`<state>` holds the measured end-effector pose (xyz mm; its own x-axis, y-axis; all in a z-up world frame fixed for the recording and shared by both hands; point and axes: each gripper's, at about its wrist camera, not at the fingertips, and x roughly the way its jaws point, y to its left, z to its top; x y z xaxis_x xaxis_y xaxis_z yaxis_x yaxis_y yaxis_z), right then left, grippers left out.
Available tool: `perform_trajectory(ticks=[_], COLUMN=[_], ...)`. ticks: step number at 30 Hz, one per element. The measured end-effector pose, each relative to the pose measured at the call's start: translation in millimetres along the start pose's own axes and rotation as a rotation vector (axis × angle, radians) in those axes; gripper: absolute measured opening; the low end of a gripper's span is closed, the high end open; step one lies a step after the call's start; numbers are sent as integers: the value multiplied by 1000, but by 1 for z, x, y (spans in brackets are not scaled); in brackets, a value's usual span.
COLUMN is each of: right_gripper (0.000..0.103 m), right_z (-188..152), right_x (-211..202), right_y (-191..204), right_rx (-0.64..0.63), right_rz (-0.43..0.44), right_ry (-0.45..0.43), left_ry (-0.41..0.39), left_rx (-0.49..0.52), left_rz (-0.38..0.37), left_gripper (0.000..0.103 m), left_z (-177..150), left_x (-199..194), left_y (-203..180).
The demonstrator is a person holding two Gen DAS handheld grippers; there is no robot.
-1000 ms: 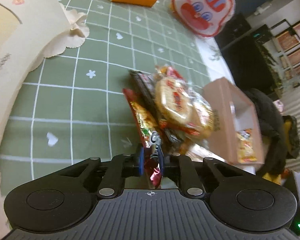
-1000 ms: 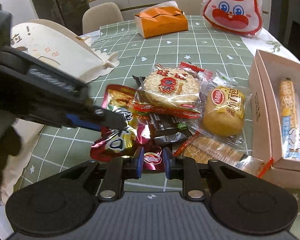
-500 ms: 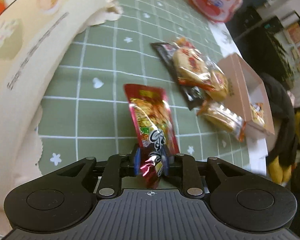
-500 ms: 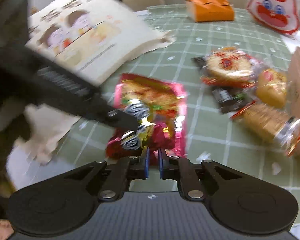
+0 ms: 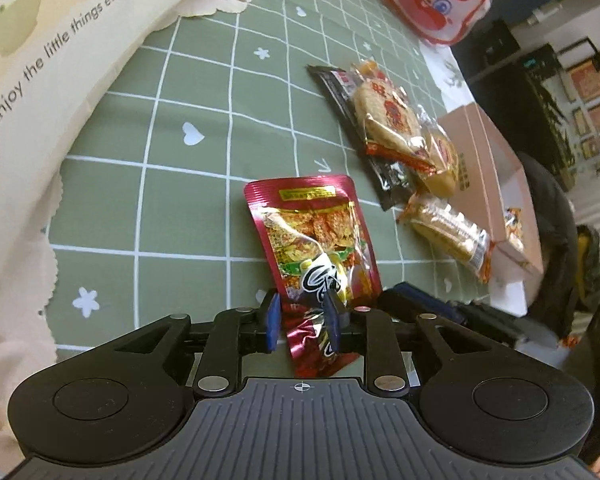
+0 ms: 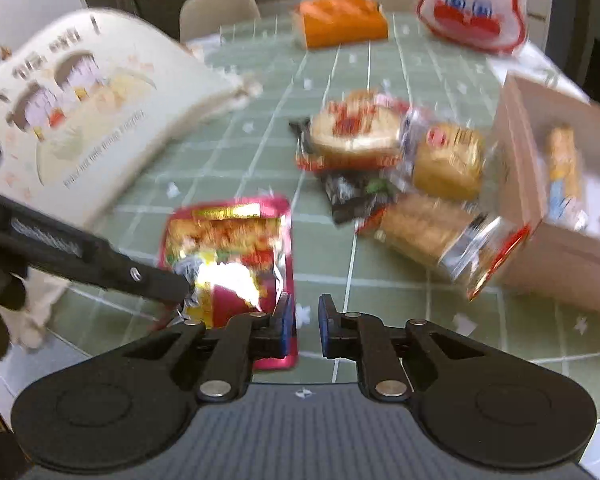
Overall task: Organize snacks
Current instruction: 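Lift the red snack packet off the pile with the left tool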
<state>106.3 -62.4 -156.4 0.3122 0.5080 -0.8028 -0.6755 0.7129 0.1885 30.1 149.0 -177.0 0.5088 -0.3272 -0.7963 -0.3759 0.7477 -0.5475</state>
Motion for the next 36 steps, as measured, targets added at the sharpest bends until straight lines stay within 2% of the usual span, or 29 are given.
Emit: perform_trajectory(ticks=[4,5,8,12,15,18,21,22,25,26,28,30,32,34,36], right_gripper=[15,15,15,15,15,15,15,15,15,15,19,22,33,60,66], right_z=[-8,-9,-12,-16,-22,-25,-26,-27,-29,-28,-23,-15,-6,4,13], right_x=[1,1,-1,-4,-8,-9,-10,-10,-12,-12,-15,-28,-45,-59,-61], right_y=[13,14,11,8,5,4,5,5,3,2,-2,-9,-15,-19,-21], right_rx=[-55,-56,-53,-42,-27,-34,-47,-50,-52,-54,-56,-34,-37,-71,-120], right_rz=[-24,-25,-13,-2,11,18,23,26,33,32,21,-7,-53,-129,-178], right_ry=[-35,-40,-43,-47,-57,-61,-60,-60,-59,-51,-26,-52,-120,-206,-254], left_ry=[-45,-56,-68,-88,-63,-34,-49,-54,-53,-45,-35,-57,-75,-79,-77], left_rx=[-19,-24,-22,80,111,132,133,130,156,162,141,131,130,126,138], left_rz=[-42,-55,-71,-138,-190,-108,-40,-38,-33,-38,-45,-34,-18,-6,15], left_gripper=[52,55,55,54,52,52,51,48,30,29,29,28,26,26,26], left_z=[6,8,11,8,9,11,11,11,10,10,8,4,0,-6,-10], left_x=[4,6,6,-9,-3,13,19,18,15,14,12,4,-3,-11,-17], left_y=[-4,-6,-15,-35,-43,-50,-52,-52,-55,-54,-50,-46,-46,-43,-43])
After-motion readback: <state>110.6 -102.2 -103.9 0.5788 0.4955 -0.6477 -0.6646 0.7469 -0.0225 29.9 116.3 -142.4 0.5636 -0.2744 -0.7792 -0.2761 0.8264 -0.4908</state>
